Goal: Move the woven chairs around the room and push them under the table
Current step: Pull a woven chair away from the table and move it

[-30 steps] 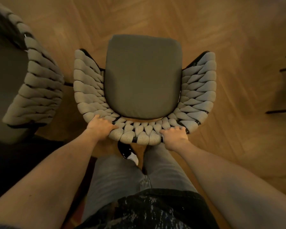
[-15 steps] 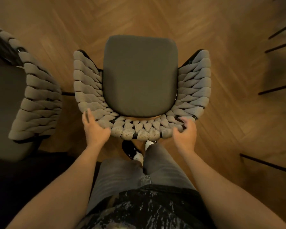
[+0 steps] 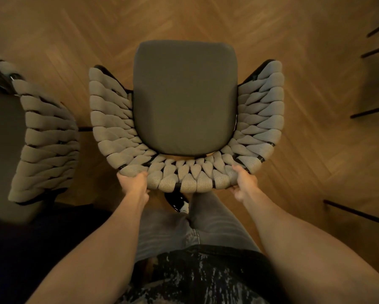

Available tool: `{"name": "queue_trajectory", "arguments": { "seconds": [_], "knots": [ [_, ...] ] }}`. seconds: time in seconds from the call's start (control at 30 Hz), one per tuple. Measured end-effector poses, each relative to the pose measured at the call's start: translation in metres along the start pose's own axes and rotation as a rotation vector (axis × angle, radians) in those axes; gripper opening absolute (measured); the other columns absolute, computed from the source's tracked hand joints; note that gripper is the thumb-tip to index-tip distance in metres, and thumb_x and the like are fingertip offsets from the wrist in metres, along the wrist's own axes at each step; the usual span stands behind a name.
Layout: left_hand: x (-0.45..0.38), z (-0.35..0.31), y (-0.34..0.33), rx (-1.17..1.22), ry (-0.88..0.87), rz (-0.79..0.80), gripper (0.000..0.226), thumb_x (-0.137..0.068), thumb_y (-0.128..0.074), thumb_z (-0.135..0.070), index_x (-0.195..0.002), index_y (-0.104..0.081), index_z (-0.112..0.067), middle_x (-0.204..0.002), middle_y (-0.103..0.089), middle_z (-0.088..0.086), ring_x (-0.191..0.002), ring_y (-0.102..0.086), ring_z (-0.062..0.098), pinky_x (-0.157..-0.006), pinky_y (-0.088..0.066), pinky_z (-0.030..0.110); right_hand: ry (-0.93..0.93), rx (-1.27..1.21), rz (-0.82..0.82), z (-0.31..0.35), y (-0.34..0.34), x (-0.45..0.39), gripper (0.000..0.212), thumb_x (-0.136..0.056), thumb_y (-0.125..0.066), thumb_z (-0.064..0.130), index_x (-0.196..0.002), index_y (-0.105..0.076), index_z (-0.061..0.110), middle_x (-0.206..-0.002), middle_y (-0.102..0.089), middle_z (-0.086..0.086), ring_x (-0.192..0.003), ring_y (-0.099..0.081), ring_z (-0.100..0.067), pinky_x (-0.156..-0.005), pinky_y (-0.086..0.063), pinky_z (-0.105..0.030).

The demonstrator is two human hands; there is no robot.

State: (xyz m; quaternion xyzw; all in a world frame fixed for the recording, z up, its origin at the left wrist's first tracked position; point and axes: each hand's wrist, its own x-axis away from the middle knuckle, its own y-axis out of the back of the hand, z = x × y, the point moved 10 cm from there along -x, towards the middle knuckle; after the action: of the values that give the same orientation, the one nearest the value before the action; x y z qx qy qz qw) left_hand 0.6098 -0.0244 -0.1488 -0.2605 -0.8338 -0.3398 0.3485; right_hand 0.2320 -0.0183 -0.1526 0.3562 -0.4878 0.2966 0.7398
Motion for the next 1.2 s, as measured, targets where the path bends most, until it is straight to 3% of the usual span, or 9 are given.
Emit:
{"name": "queue_trajectory", "arguments": {
  "seconds": [0.13, 0.33, 0.43, 0.5, 0.6, 0.8, 0.9, 1.07, 1.2],
  "knots": [
    [-0.012, -0.046, -0.027, -0.013, -0.03, 0.019, 0.076, -0.087, -0.072, 0.0, -0.149, -0.037, -0.03, -0.138, -0.056, 0.008, -0.119, -0.059, 0.029, -0.08, -0.056, 0.039, 0.022, -0.045, 0.004, 0.036, -0.03, 0.004, 0.047, -0.087, -0.077, 0.013, -0.127, -0.053, 0.012, -0.1, -0.067, -0.013, -0.083, -0.07, -0.029, -0.059, -0.059, -0.041],
    [-0.036, -0.114, -0.074, -0.037, -0.015, 0.043, 0.08, -0.084, -0.075, -0.004, -0.147, -0.036, -0.035, -0.138, -0.055, 0.009, -0.118, -0.06, 0.032, -0.073, -0.06, 0.048, 0.044, -0.035, 0.026, 0.102, -0.082, 0.003, 0.046, -0.085, -0.078, 0.013, -0.126, -0.056, 0.007, -0.109, -0.066, -0.018, -0.092, -0.069, -0.036, -0.075, -0.061, -0.053],
    [-0.046, -0.148, -0.099, -0.054, -0.015, 0.06, 0.085, -0.086, -0.074, -0.003, -0.15, -0.03, -0.036, -0.143, -0.051, 0.009, -0.121, -0.058, 0.033, -0.081, -0.059, 0.057, 0.049, -0.021, 0.033, 0.139, -0.109, 0.0, 0.037, -0.089, -0.075, 0.013, -0.12, -0.054, 0.009, -0.098, -0.062, -0.014, -0.08, -0.065, -0.031, -0.074, -0.058, -0.051],
    [-0.055, -0.171, -0.118, -0.057, -0.014, 0.069, 0.087, -0.086, -0.073, -0.002, -0.152, -0.027, -0.036, -0.146, -0.048, 0.009, -0.125, -0.055, 0.034, -0.086, -0.056, 0.061, 0.052, -0.017, 0.04, 0.163, -0.129, -0.001, 0.038, -0.089, -0.075, 0.014, -0.121, -0.054, 0.009, -0.105, -0.064, -0.016, -0.083, -0.066, -0.032, -0.075, -0.058, -0.052],
    [-0.072, -0.21, -0.146, -0.046, -0.016, 0.085, 0.09, -0.087, -0.073, -0.001, -0.154, -0.025, -0.036, -0.148, -0.046, 0.01, -0.128, -0.053, 0.035, -0.089, -0.056, 0.06, 0.057, -0.02, 0.032, 0.198, -0.162, -0.001, 0.042, -0.089, -0.076, 0.016, -0.126, -0.055, 0.01, -0.11, -0.064, -0.016, -0.092, -0.067, -0.034, -0.077, -0.06, -0.052],
    [-0.109, -0.307, -0.21, -0.055, -0.028, 0.113, 0.084, -0.088, -0.072, -0.003, -0.152, -0.028, -0.034, -0.146, -0.048, 0.009, -0.129, -0.052, 0.033, -0.094, -0.053, 0.059, 0.045, -0.051, 0.03, 0.275, -0.24, 0.0, 0.034, -0.092, -0.073, 0.014, -0.118, -0.052, 0.009, -0.093, -0.059, -0.012, -0.077, -0.062, -0.029, -0.086, -0.058, -0.056],
    [-0.128, -0.36, -0.239, -0.074, -0.035, 0.132, 0.073, -0.087, -0.074, -0.005, -0.142, -0.037, -0.033, -0.137, -0.054, 0.008, -0.122, -0.057, 0.032, -0.091, -0.055, 0.059, 0.035, -0.077, 0.016, 0.312, -0.28, 0.003, 0.044, -0.091, -0.074, 0.014, -0.129, -0.052, 0.006, -0.104, -0.062, -0.015, -0.083, -0.063, -0.031, -0.083, -0.058, -0.057],
    [-0.152, -0.452, -0.295, -0.069, -0.077, 0.177, 0.058, -0.088, -0.071, -0.001, -0.133, -0.042, -0.024, -0.129, -0.058, 0.008, -0.111, -0.06, 0.03, -0.087, -0.056, 0.06, 0.04, -0.144, 0.027, 0.379, -0.347, 0.005, 0.05, -0.092, -0.072, 0.009, -0.136, -0.049, 0.008, -0.115, -0.061, -0.018, -0.088, -0.064, -0.032, -0.054, -0.053, -0.048],
    [-0.172, -0.516, -0.344, -0.076, -0.08, 0.214, 0.06, -0.085, -0.072, 0.002, -0.131, -0.043, -0.024, -0.129, -0.058, 0.008, -0.112, -0.061, 0.03, -0.085, -0.056, 0.062, 0.047, -0.175, 0.041, 0.438, -0.399, 0.003, 0.041, -0.094, -0.07, 0.011, -0.132, -0.053, 0.009, -0.128, -0.063, -0.019, -0.112, -0.064, -0.039, -0.074, -0.056, -0.057]
  ]
}}
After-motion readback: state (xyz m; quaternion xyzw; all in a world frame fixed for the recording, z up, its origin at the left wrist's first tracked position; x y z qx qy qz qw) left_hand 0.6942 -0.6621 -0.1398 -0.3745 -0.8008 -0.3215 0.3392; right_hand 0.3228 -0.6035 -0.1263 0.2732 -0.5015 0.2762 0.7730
